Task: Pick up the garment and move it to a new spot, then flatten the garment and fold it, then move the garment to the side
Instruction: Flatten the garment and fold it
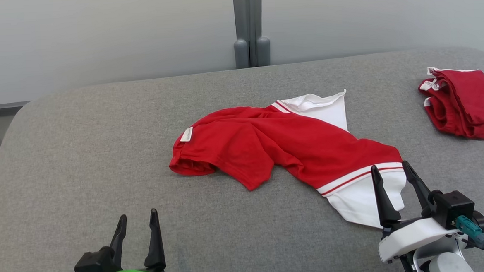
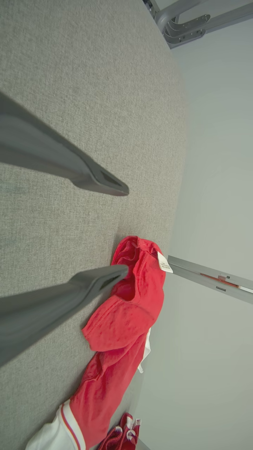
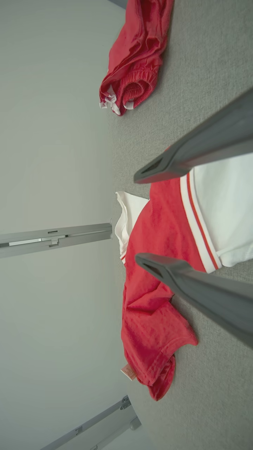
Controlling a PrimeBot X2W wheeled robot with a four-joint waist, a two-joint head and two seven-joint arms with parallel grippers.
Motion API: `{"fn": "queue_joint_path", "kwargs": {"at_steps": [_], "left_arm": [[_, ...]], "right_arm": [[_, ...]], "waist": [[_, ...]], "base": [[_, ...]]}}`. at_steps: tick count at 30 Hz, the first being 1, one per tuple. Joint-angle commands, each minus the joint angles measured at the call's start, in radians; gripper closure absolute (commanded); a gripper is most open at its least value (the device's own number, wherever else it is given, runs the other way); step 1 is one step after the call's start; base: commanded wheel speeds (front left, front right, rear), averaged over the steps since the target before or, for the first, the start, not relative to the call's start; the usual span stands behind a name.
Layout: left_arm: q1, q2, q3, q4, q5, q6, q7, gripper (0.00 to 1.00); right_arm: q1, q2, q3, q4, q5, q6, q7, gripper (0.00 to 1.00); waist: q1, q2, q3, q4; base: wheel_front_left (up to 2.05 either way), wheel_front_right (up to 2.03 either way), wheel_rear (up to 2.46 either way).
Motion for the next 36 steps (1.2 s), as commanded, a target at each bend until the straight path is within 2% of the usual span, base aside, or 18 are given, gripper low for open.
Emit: {"fn": "queue_joint_path", "kwargs": {"at_steps": [1, 4, 10, 16, 25, 29, 32, 33, 34, 35, 36], "left_arm": [[0.012, -0.002, 0.007, 0.003, 0.013, -0.006, -0.004, 0.00], [-0.007, -0.012, -0.011, 0.015, 0.004, -0.029, -0.004, 0.00], [-0.110, -0.029, -0.135, 0.081, 0.040, -0.079, 0.006, 0.00], [-0.236, -0.039, -0.243, 0.187, 0.026, -0.104, 0.009, 0.00], [-0.413, -0.040, -0.314, 0.409, 0.006, -0.113, 0.022, 0.00], [-0.469, -0.040, -0.320, 0.504, -0.004, -0.114, 0.026, 0.00], [-0.494, -0.039, -0.309, 0.561, -0.012, -0.095, 0.018, 0.00], [-0.503, -0.040, -0.303, 0.575, -0.016, -0.085, 0.014, 0.37], [-0.505, -0.040, -0.300, 0.584, -0.022, -0.081, 0.012, 0.91], [-0.505, -0.040, -0.297, 0.594, -0.025, -0.076, 0.009, 1.00], [-0.505, -0.040, -0.297, 0.599, -0.028, -0.071, 0.009, 1.00]], "right_arm": [[-0.005, -0.002, -0.002, 0.000, 0.002, -0.002, -0.003, 0.00], [-0.011, -0.002, -0.010, -0.004, 0.000, -0.002, -0.003, 0.00], [-0.031, -0.002, -0.018, -0.011, -0.008, -0.002, -0.003, 0.00], [-0.066, -0.002, 0.004, -0.015, -0.002, -0.002, -0.003, 0.00], [-0.106, -0.002, 0.007, -0.021, 0.018, -0.002, -0.003, 0.00], [-0.110, -0.001, 0.010, -0.021, 0.030, -0.002, -0.003, 0.00], [-0.111, -0.001, 0.009, -0.022, 0.037, -0.002, -0.003, 0.00], [-0.109, -0.001, 0.007, -0.023, 0.038, -0.002, -0.003, 0.00], [-0.107, -0.001, 0.006, -0.023, 0.039, -0.002, -0.003, 0.00], [-0.104, -0.001, 0.002, -0.023, 0.039, -0.002, -0.003, 0.00], [-0.101, -0.001, -0.001, -0.022, 0.038, -0.002, -0.003, 0.00]], "waist": [[0.0000, 0.0000, 0.001, 0.000], [0.0000, 0.0000, 0.011, -0.001], [0.0000, 0.0000, 0.046, -0.023], [0.0000, 0.0000, 0.107, -0.101], [0.0000, 0.0000, 0.216, -0.246], [0.0000, 0.0000, 0.241, -0.290], [0.0000, 0.0000, 0.246, -0.307], [0.0000, 0.0000, 0.246, -0.310], [0.0000, 0.0000, 0.245, -0.311], [0.0000, 0.0000, 0.242, -0.311], [0.0000, 0.0000, 0.239, -0.309]], "base": [[0.00, 0.00, 0.00], [0.00, 0.00, 0.00], [0.00, 0.00, 0.00], [0.00, 0.00, 0.00], [0.00, 0.00, 0.00], [0.00, 0.00, 0.00], [0.00, 0.00, 0.00], [0.00, 0.00, 0.00], [0.00, 0.00, 0.00], [0.00, 0.00, 0.00], [0.00, 0.00, 0.00]]}}
